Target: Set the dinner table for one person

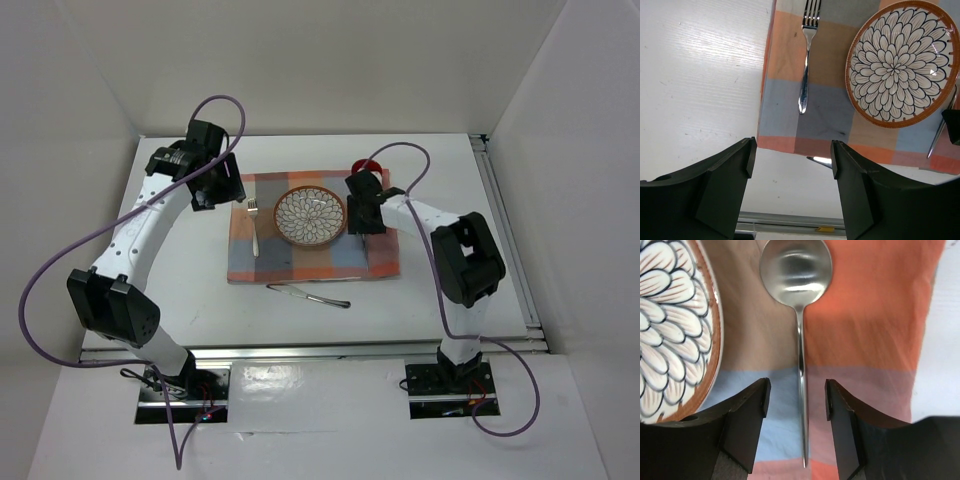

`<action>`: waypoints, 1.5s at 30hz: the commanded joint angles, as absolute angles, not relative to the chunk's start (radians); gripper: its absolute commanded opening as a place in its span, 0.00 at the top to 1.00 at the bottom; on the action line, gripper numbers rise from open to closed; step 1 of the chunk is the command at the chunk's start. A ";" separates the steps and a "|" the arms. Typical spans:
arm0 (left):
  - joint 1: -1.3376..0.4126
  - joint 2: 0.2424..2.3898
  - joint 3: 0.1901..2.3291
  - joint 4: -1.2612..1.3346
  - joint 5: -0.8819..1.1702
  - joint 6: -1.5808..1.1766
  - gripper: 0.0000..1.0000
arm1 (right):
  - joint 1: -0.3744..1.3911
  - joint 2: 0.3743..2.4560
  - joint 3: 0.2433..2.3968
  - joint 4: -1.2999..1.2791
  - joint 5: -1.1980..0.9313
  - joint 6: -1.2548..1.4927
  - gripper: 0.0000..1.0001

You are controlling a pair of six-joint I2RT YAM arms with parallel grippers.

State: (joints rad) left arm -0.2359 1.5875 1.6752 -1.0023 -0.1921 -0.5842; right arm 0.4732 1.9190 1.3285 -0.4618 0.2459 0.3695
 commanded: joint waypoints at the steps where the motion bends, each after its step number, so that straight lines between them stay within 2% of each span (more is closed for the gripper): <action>1: -0.230 1.545 1.680 -0.999 -0.190 -0.600 0.22 | 0.469 1.793 1.310 -0.442 0.250 0.374 0.41; 5: -0.230 1.536 1.690 -0.999 -0.190 -0.600 0.22 | 0.523 1.669 1.250 -0.443 0.181 0.300 0.50; 8: -0.230 1.517 1.701 -1.008 -0.190 -0.600 0.22 | 0.632 1.586 1.158 -0.391 0.052 0.150 0.50; 11: -0.230 1.506 1.712 -1.017 -0.201 -0.600 0.22 | 0.799 1.577 1.106 -0.391 0.040 0.068 0.45; 15: -0.230 1.497 1.712 -1.017 -0.201 -0.600 0.22 | 0.905 1.617 1.058 -0.356 0.051 0.032 0.39; 24: -0.230 1.486 1.694 -1.017 -0.201 -0.600 0.22 | 0.923 1.752 1.080 -0.328 0.012 -0.014 0.37; 33: -0.221 1.486 1.675 -1.008 -0.192 -0.600 0.22 | 0.952 1.766 1.049 -0.319 -0.014 0.005 0.39; 36: -0.221 1.486 1.675 -1.008 -0.192 -0.600 0.22 | 0.976 1.776 1.040 -0.319 0.015 0.005 0.43; 41: -0.221 1.486 1.666 -1.008 -0.192 -0.600 0.22 | 1.000 1.810 1.011 -0.310 0.012 0.014 0.62; 45: -0.221 1.486 1.666 -0.999 -0.192 -0.600 0.22 | 1.031 1.799 0.980 -0.319 -0.018 0.005 0.86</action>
State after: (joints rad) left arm -0.2256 1.5257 1.6726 -1.0122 -0.1925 -0.5842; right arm 0.9974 1.7725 1.0332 -0.3141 0.0219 0.0006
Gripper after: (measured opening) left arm 0.781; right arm 0.188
